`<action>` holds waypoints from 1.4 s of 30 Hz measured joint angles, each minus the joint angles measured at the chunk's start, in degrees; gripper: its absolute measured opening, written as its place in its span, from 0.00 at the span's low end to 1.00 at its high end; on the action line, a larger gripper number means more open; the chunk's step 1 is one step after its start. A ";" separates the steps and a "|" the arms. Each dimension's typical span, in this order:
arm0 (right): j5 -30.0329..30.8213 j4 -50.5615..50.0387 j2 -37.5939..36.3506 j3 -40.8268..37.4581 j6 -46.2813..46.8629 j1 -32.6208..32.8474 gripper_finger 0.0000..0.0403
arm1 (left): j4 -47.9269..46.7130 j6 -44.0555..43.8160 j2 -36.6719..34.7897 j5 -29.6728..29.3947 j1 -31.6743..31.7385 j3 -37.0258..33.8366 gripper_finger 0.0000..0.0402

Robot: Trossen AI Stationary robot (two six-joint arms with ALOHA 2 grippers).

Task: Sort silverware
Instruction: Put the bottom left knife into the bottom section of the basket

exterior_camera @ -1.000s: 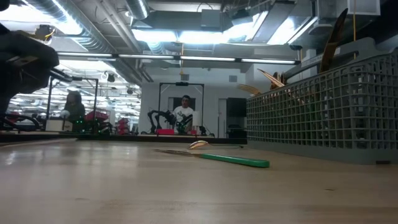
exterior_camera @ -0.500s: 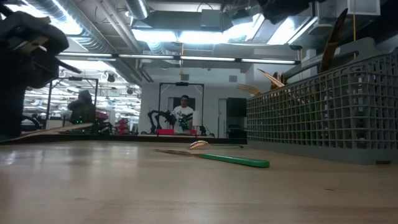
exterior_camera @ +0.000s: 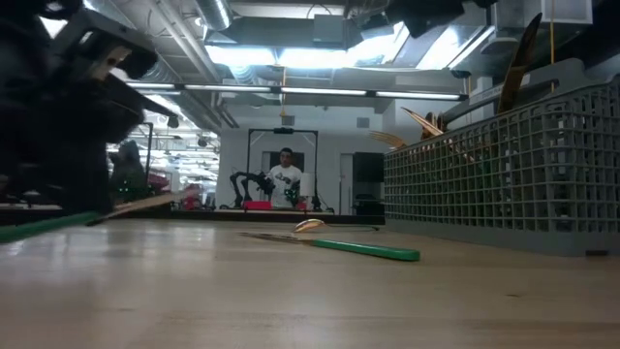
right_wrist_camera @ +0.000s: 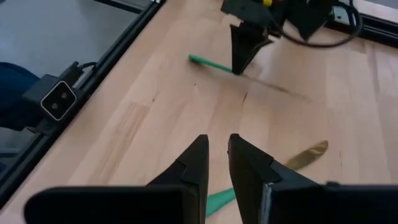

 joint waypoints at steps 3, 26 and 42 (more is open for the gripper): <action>0.01 0.14 0.01 0.00 0.69 0.00 0.15 | 4.48 3.69 2.06 0.01 1.50 -0.02 0.10; -1.61 3.90 12.04 0.02 1.76 0.00 0.15 | 24.24 20.49 5.91 0.57 8.00 -0.04 0.10; -0.94 1.78 10.67 3.23 2.36 0.04 0.15 | 31.90 29.36 5.82 0.57 12.11 0.00 0.10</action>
